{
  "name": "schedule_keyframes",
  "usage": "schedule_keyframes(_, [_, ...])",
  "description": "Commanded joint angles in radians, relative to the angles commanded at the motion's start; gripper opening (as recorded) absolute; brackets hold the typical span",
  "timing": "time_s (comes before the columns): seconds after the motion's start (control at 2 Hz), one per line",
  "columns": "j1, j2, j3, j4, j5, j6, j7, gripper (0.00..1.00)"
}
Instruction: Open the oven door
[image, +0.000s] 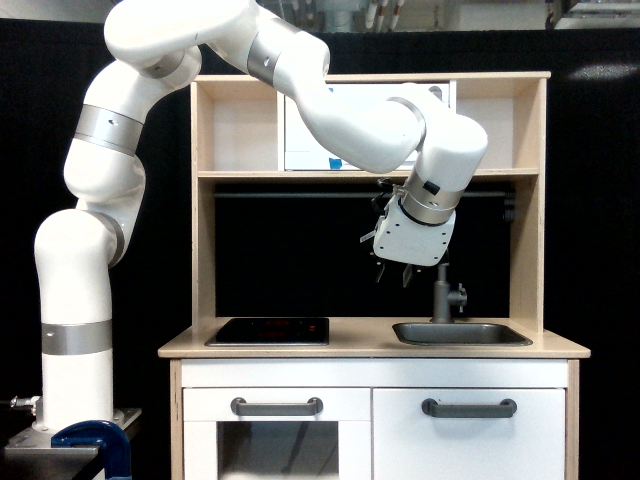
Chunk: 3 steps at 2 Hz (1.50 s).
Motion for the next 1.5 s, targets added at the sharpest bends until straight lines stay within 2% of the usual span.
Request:
schedule_keyframes(0.5, [-0.057,-0.092,0.018,-0.159,0.180,-0.039,-0.053,1.00])
schedule_keyframes(1.0, [-0.145,-0.048,0.028,-0.200,0.342,0.107,-0.203,1.00])
schedule_keyframes(1.5, [-0.160,-0.176,0.026,-0.353,0.425,-0.061,-0.187,1.00])
